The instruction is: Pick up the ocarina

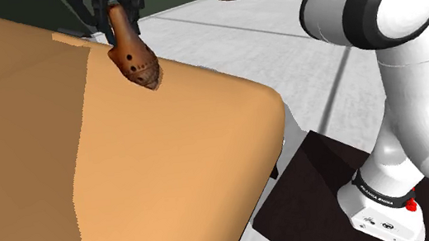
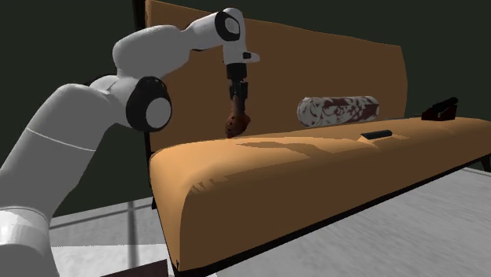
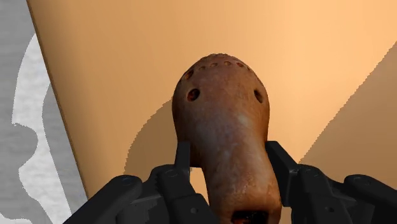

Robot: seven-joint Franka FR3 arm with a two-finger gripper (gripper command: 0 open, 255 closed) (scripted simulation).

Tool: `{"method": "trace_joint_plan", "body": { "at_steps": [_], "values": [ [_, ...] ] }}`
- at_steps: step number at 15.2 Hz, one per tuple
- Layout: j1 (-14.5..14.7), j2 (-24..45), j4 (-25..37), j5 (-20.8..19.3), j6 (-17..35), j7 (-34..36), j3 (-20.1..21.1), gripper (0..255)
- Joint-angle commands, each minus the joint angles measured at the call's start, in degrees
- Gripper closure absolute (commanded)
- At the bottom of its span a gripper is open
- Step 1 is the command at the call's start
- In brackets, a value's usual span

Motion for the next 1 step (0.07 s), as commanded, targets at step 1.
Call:
{"method": "trace_joint_plan", "body": {
  "at_steps": [1],
  "values": [
    [0.96,1.31,2.99,-0.55,-1.6,-0.24,-0.31,255]
  ]
}}
